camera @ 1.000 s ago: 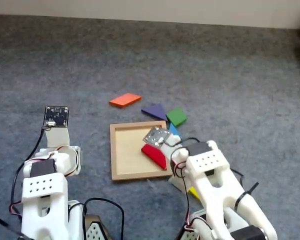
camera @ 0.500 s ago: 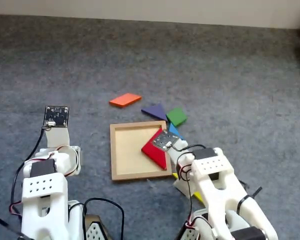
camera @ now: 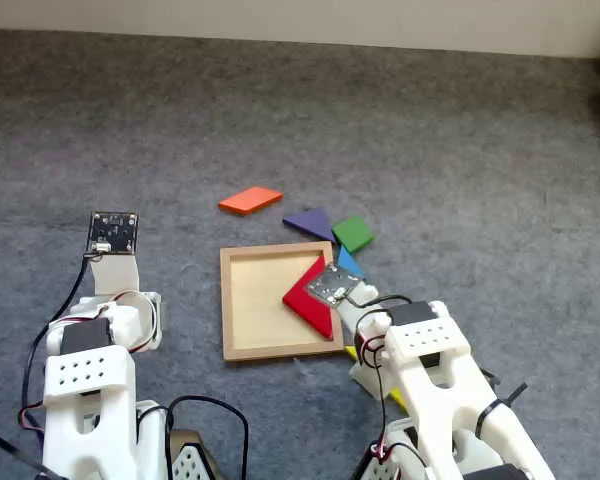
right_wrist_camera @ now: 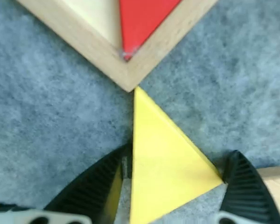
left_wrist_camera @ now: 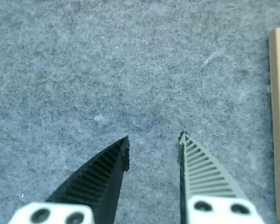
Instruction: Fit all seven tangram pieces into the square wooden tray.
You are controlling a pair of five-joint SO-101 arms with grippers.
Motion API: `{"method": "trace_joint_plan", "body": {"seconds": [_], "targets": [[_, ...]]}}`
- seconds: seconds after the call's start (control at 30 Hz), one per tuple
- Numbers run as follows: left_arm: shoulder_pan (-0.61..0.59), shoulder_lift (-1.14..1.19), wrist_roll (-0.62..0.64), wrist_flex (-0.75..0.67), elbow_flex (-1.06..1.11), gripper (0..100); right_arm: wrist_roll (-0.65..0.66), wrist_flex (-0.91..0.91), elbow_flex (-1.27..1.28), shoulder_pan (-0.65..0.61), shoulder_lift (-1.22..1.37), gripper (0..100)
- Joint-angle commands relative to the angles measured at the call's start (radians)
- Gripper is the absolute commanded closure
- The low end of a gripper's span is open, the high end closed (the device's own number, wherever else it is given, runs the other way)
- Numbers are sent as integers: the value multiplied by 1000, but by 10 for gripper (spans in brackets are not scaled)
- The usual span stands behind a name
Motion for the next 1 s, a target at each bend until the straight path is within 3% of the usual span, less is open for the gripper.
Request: {"method": "trace_joint_plan", "body": {"seconds": [0.0,0.13,0.47,0.67,0.97], "targets": [[-13,-7,-6,-8,-2,815,-9,131,-22,22,-4,704],[-15,-7,-6,-8,-2,815,-100,139,-111,22,2,647],[-15,-7,-6,-8,-2,815,-104,58,-19,54,2,629],[-15,-7,-6,-8,-2,815,-100,50,-16,84,4,742],[-15,-7,-6,-8,-2,815,-98,58,-30,84,-10,776]]}}
